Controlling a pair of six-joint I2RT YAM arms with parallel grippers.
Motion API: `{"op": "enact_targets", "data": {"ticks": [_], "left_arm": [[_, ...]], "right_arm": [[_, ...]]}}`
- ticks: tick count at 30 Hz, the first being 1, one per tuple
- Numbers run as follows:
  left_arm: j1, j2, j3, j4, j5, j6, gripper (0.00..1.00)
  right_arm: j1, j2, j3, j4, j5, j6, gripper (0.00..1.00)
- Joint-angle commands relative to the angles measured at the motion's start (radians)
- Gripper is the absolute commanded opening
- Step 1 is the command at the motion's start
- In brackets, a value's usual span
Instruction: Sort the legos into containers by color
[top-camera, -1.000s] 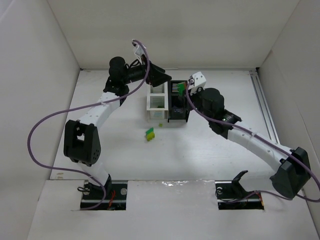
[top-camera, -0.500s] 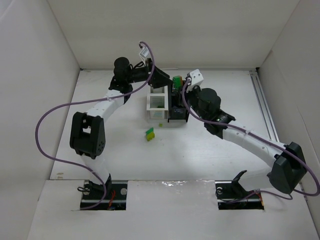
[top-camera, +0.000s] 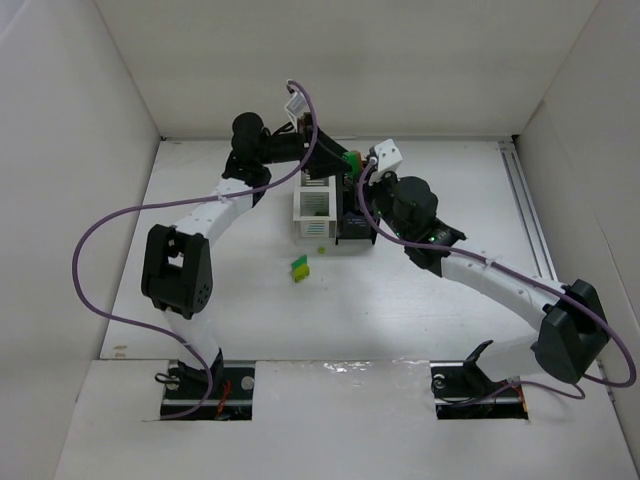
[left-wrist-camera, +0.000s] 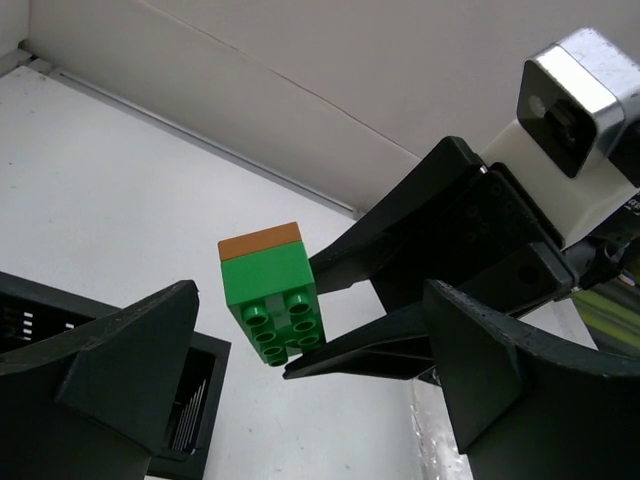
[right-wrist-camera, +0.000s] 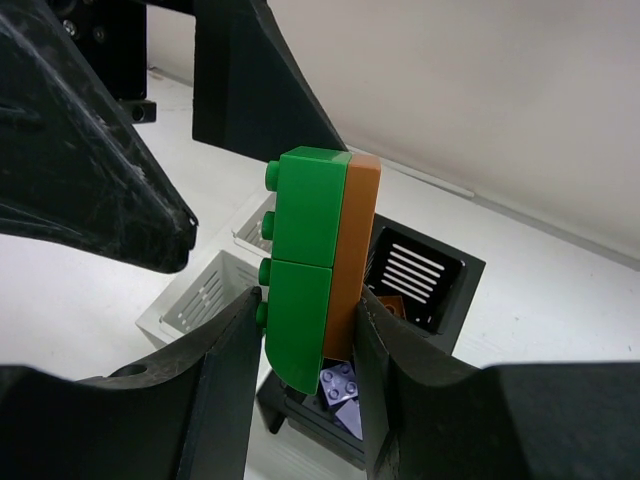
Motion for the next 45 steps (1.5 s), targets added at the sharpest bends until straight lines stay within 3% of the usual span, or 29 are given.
{"op": "enact_targets", "data": {"ticks": [1, 3, 6, 19, 21, 23, 24, 29, 37, 42, 45], "left_arm": [[-0.008, -0.011, 0.055, 0.066, 0.030, 0.000, 0.91], [-0.008, -0.011, 0.064, 0.066, 0.030, 0.000, 0.78], [-0.008, -0.001, 0.064, 0.047, 0.019, 0.000, 0.69], [-0.017, 0.017, 0.083, 0.036, 0.019, 0.010, 0.66], [-0.017, 0.017, 0.092, 0.036, 0.029, 0.010, 0.60], [-0.017, 0.017, 0.092, 0.036, 0.029, 0.001, 0.52], [-0.017, 0.017, 0.092, 0.048, 0.029, 0.001, 0.41], [-0.017, 0.017, 0.083, 0.071, 0.029, -0.008, 0.12], [-0.008, 0.006, 0.029, 0.169, 0.038, -0.059, 0.02], [-0.008, 0.006, 0.020, 0.183, 0.038, -0.083, 0.00], [-0.008, -0.003, 0.010, 0.192, 0.029, -0.083, 0.00]], "right_arm": [[0.008, -0.004, 0.042, 0.085, -0.005, -0.015, 0.00], [0.019, -0.004, 0.042, 0.085, -0.005, -0.015, 0.00], [0.019, -0.004, 0.042, 0.094, -0.005, -0.025, 0.00], [0.028, 0.005, 0.070, 0.116, 0.014, -0.025, 0.00], [0.038, 0.005, 0.070, 0.116, 0.004, -0.043, 0.00], [0.038, 0.005, 0.070, 0.116, 0.004, -0.043, 0.00], [0.038, 0.005, 0.061, 0.116, 0.004, -0.043, 0.00], [0.038, 0.005, 0.036, 0.116, 0.049, -0.043, 0.00], [-0.085, 0.005, 0.033, 0.048, 0.199, 0.142, 0.00], [-0.169, 0.025, 0.082, -0.021, 0.222, 0.332, 0.00], [-0.195, 0.035, 0.106, -0.042, 0.222, 0.354, 0.00]]}}
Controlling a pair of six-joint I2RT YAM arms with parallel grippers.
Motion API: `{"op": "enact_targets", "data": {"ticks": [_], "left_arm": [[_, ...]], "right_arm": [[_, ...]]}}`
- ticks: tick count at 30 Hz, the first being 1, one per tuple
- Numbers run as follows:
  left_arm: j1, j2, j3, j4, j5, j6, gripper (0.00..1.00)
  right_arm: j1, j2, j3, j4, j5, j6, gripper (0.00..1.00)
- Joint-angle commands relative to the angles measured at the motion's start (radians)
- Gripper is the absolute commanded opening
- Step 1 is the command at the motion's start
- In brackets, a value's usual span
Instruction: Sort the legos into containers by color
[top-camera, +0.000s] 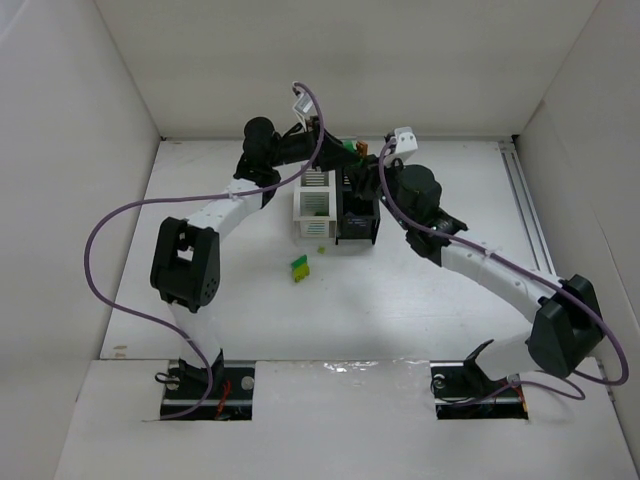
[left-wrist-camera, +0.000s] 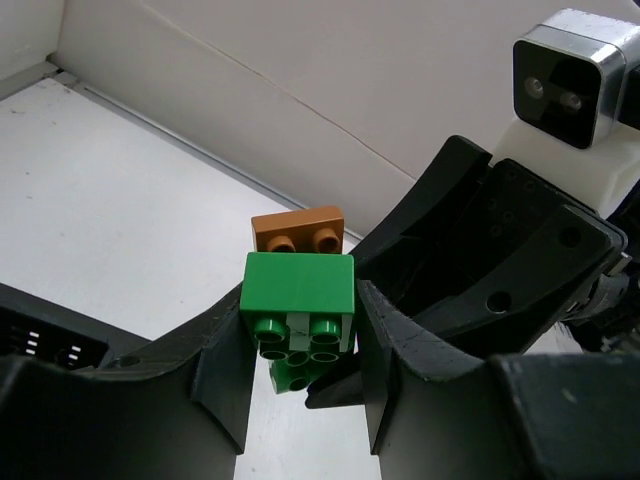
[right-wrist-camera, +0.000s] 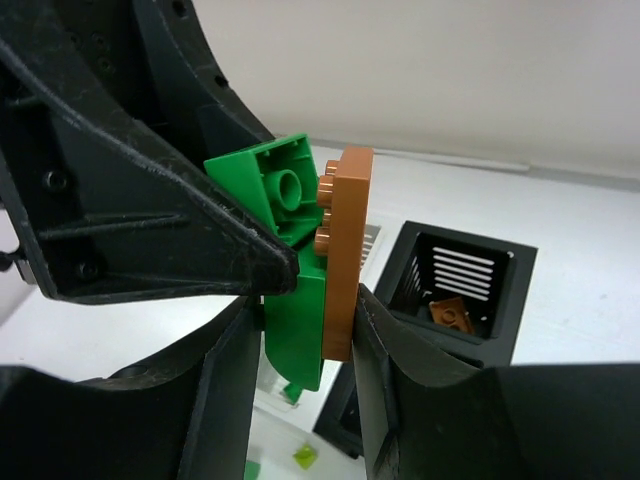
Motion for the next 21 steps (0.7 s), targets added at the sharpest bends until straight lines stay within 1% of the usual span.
{"op": "enact_targets", "data": {"ticks": [1, 3, 7, 8, 9, 10, 12, 13, 14, 16, 18, 21], "left_arm": [[0.035, -0.065, -0.010, 0.125, 0.132, -0.024, 0.00], [0.035, -0.074, -0.020, 0.125, 0.120, -0.024, 0.00], [0.056, -0.106, -0.052, 0.125, 0.088, -0.015, 0.00], [0.069, -0.120, -0.052, 0.087, 0.088, 0.023, 0.00], [0.079, -0.120, -0.052, 0.055, 0.088, 0.024, 0.00], [0.079, -0.134, -0.052, 0.023, 0.088, 0.075, 0.00], [0.101, -0.147, -0.066, -0.046, 0.088, 0.108, 0.00], [0.101, -0.161, -0.079, -0.046, 0.101, 0.108, 0.00], [0.118, -0.172, -0.096, -0.046, 0.101, 0.108, 0.00], [0.150, -0.203, -0.156, -0.062, 0.120, 0.117, 0.00], [0.171, -0.215, -0.191, -0.088, 0.132, 0.129, 0.00], [0.193, -0.224, -0.204, -0.138, 0.141, 0.174, 0.00]], "right_arm": [[-0.124, 0.001, 0.058, -0.040, 0.232, 0.092, 0.00], [-0.124, 0.001, 0.040, -0.040, 0.232, 0.083, 0.00], [-0.124, -0.023, -0.014, -0.040, 0.232, 0.002, 0.00], [-0.124, -0.039, -0.036, -0.040, 0.232, -0.015, 0.00], [-0.124, -0.039, -0.037, -0.040, 0.232, -0.034, 0.00], [-0.124, -0.051, -0.061, -0.031, 0.232, -0.052, 0.00], [-0.124, -0.072, -0.092, -0.016, 0.223, -0.103, 0.00], [-0.124, -0.073, -0.118, -0.005, 0.202, -0.121, 0.00], [-0.124, -0.083, -0.133, -0.005, 0.201, -0.161, 0.00], [-0.124, -0.096, -0.159, 0.022, 0.201, -0.190, 0.00], [-0.124, -0.108, -0.178, 0.023, 0.201, -0.200, 0.00], [-0.124, -0.108, -0.187, 0.023, 0.201, -0.200, 0.00]]}}
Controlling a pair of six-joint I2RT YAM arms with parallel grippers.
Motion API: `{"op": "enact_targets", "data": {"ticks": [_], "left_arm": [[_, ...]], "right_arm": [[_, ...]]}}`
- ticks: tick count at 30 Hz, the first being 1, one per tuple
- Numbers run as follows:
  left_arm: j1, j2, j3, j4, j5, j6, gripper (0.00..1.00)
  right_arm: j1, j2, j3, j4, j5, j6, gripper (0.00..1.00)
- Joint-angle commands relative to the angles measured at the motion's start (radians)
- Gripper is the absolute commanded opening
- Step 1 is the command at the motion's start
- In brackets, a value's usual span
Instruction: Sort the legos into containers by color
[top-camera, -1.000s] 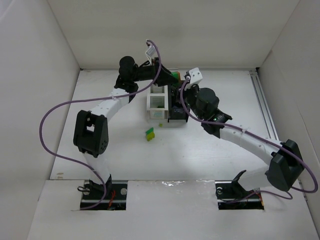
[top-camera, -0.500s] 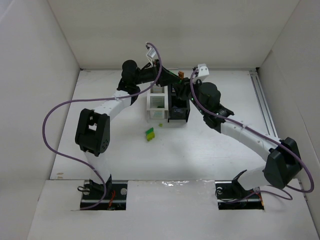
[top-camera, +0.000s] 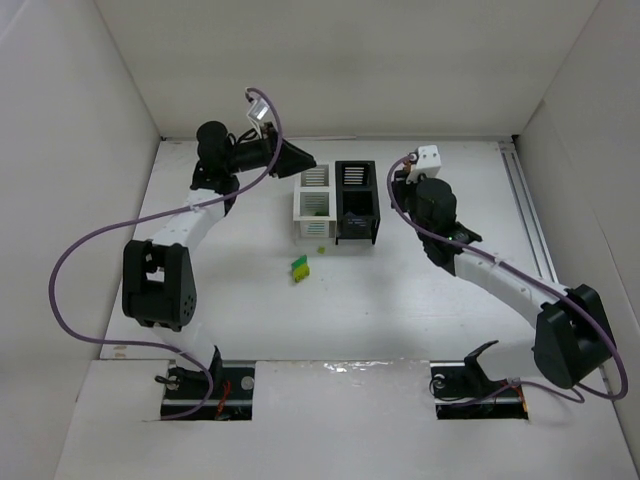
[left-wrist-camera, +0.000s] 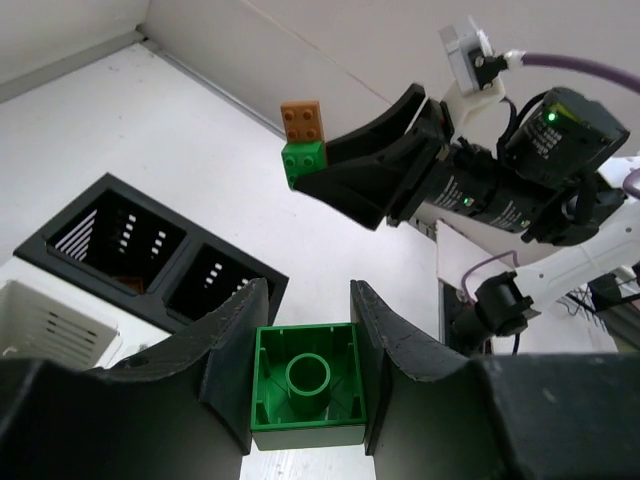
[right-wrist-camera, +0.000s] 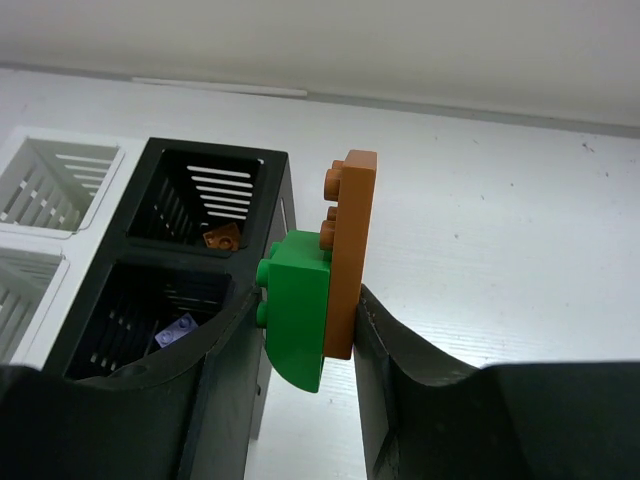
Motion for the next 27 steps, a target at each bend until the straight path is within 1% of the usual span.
{"op": "enact_targets", "data": {"ticks": [1, 3, 4, 5, 6, 7, 8, 9, 10, 13, 14, 15, 16, 17, 22, 24, 27], "left_arm": [[0.005, -0.043, -0.020, -0.076, 0.065, 0.084, 0.00], [0.005, -0.030, -0.009, -0.130, 0.091, 0.154, 0.00], [0.005, -0.014, 0.020, -0.185, 0.091, 0.202, 0.00], [0.005, 0.005, 0.048, -0.389, 0.082, 0.275, 0.00], [-0.004, 0.014, 0.084, -0.526, 0.066, 0.505, 0.00], [-0.013, 0.014, 0.158, -0.667, 0.040, 0.638, 0.00], [-0.040, 0.028, 0.189, -0.895, -0.040, 0.755, 0.00], [-0.051, 0.028, 0.201, -0.947, -0.073, 0.829, 0.00], [-0.051, 0.028, 0.191, -0.965, -0.093, 0.861, 0.00], [-0.073, 0.042, 0.178, -0.969, -0.190, 0.840, 0.00], [-0.087, 0.052, 0.207, -1.009, -0.223, 0.866, 0.00], [-0.117, 0.078, 0.256, -1.082, -0.251, 0.921, 0.00], [-0.128, 0.089, 0.273, -1.104, -0.306, 0.921, 0.00], [-0.128, 0.089, 0.273, -1.113, -0.307, 0.932, 0.00], [-0.159, 0.080, 0.231, -1.042, -0.443, 0.874, 0.00], [-0.159, 0.080, 0.231, -1.019, -0.477, 0.839, 0.05], [-0.159, 0.094, 0.241, -1.018, -0.520, 0.826, 0.18]], "right_arm": [[0.008, -0.040, 0.004, 0.050, 0.023, -0.039, 0.00], [-0.001, -0.031, 0.016, 0.050, 0.011, -0.039, 0.00], [-0.001, -0.022, 0.032, 0.050, 0.011, -0.039, 0.00], [-0.001, -0.011, 0.032, 0.050, 0.011, -0.039, 0.00], [-0.010, -0.011, 0.045, 0.050, 0.002, -0.049, 0.00], [-0.011, -0.002, 0.058, 0.050, 0.001, -0.049, 0.00], [-0.020, -0.002, 0.058, 0.050, 0.001, -0.049, 0.00], [-0.020, -0.002, 0.058, 0.050, 0.001, -0.049, 0.00], [-0.020, -0.002, 0.067, 0.050, -0.008, -0.049, 0.00], [-0.029, -0.002, 0.067, 0.050, -0.008, -0.049, 0.00], [-0.029, -0.002, 0.067, 0.050, -0.008, -0.049, 0.00], [-0.029, -0.002, 0.067, 0.050, -0.008, -0.049, 0.00], [-0.029, -0.002, 0.067, 0.050, -0.008, -0.049, 0.00], [-0.029, -0.002, 0.067, 0.050, -0.008, -0.049, 0.00], [-0.029, -0.002, 0.076, 0.050, -0.017, -0.049, 0.00], [-0.029, -0.002, 0.076, 0.050, -0.026, -0.049, 0.00], [-0.020, -0.002, 0.076, 0.050, -0.072, -0.058, 0.00]]}}
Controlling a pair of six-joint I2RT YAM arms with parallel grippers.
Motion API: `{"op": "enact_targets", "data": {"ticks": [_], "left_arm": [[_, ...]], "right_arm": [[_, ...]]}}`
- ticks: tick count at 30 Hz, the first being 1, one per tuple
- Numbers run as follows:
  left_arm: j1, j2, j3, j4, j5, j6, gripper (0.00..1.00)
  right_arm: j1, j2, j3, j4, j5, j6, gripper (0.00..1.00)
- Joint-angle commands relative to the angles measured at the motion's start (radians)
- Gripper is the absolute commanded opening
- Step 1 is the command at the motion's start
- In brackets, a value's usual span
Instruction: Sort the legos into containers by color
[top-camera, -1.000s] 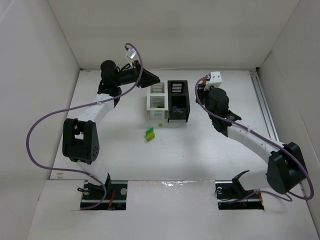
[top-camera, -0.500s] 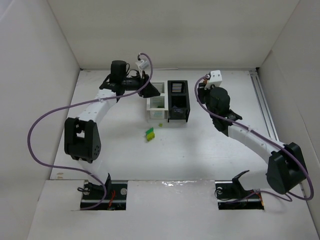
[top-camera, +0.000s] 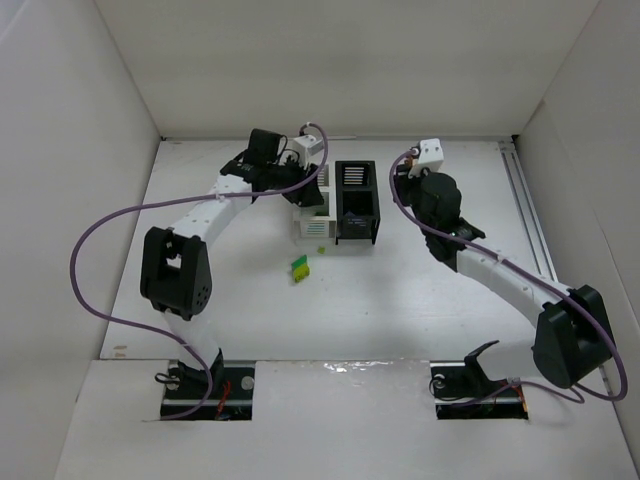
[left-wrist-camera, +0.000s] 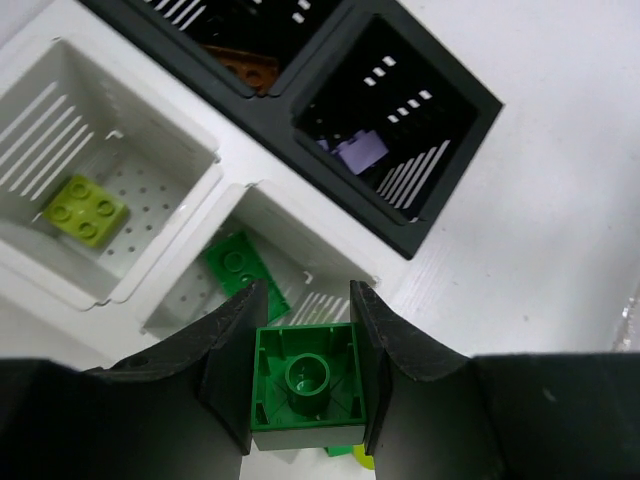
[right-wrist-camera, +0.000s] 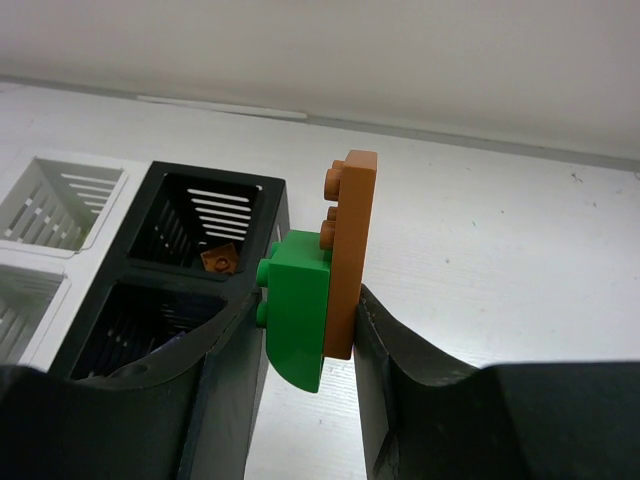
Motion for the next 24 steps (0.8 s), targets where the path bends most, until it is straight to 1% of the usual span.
{"op": "enact_targets", "data": {"ticks": [1, 2, 3, 6, 7, 9, 12, 13, 14, 15, 16, 17, 18, 19, 20, 21, 22, 23, 24], "left_arm": [[0.004, -0.002, 0.030, 0.020, -0.080, -0.016, 0.21], [0.004, -0.002, 0.030, 0.020, -0.089, -0.025, 0.36], [0.004, -0.002, 0.030, 0.020, -0.089, -0.025, 0.43], [-0.005, -0.002, 0.030, 0.030, -0.086, -0.025, 0.55], [-0.005, -0.002, 0.030, 0.030, -0.077, -0.025, 0.62], [-0.005, -0.002, 0.030, 0.039, -0.055, -0.016, 0.69], [0.010, -0.022, 0.015, 0.058, 0.056, 0.010, 0.69], [0.041, -0.067, -0.011, 0.135, 0.154, -0.010, 0.69], [0.059, -0.097, -0.044, 0.189, 0.219, -0.019, 0.69], [0.079, -0.124, -0.113, 0.249, 0.281, -0.030, 0.69], [0.110, -0.166, -0.135, 0.329, 0.326, -0.043, 0.69], [0.122, -0.166, -0.135, 0.329, 0.406, -0.025, 0.69], [0.131, -0.166, -0.135, 0.310, 0.452, 0.002, 0.69], [0.131, -0.166, -0.070, 0.264, 0.490, 0.039, 0.67], [0.141, -0.122, -0.027, 0.118, 0.555, 0.088, 0.66], [0.141, -0.099, 0.021, 0.022, 0.578, 0.231, 0.66], [0.141, -0.076, 0.111, -0.073, 0.593, 0.309, 0.66], [0.141, -0.039, 0.148, -0.223, 0.593, 0.372, 0.64], [0.128, -0.025, 0.179, -0.282, 0.593, 0.430, 0.63]], "right_arm": [[0.002, -0.013, 0.045, 0.045, -0.061, 0.000, 0.00], [0.002, -0.013, 0.045, 0.045, -0.086, 0.000, 0.00], [-0.010, -0.022, 0.035, 0.045, -0.145, 0.012, 0.00], [-0.019, -0.031, 0.035, 0.032, -0.227, 0.012, 0.00], [-0.029, -0.031, 0.022, 0.032, -0.274, 0.012, 0.00], [-0.050, -0.031, 0.013, 0.023, -0.340, 0.012, 0.00], [-0.102, -0.031, 0.013, 0.010, -0.494, 0.012, 0.00], [-0.121, -0.031, 0.013, -0.002, -0.547, -0.001, 0.00], [-0.150, -0.031, 0.028, -0.014, -0.645, -0.013, 0.00], [-0.165, -0.020, 0.028, -0.034, -0.708, -0.064, 0.00], [-0.183, -0.020, 0.028, -0.043, -0.785, -0.087, 0.00], [-0.220, -0.020, 0.028, -0.043, -0.921, -0.112, 0.00], [-0.230, -0.020, 0.028, -0.043, -0.960, -0.127, 0.00], [-0.230, -0.020, 0.028, -0.053, -0.992, -0.158, 0.00], [-0.239, -0.020, 0.041, -0.095, -1.031, -0.188, 0.00], [-0.239, -0.008, 0.064, -0.129, -1.115, -0.222, 0.00], [-0.239, 0.006, 0.077, -0.163, -1.147, -0.288, 0.00], [-0.239, 0.006, 0.091, -0.230, -1.175, -0.317, 0.00], [-0.239, 0.021, 0.107, -0.267, -1.228, -0.346, 0.00]]}}
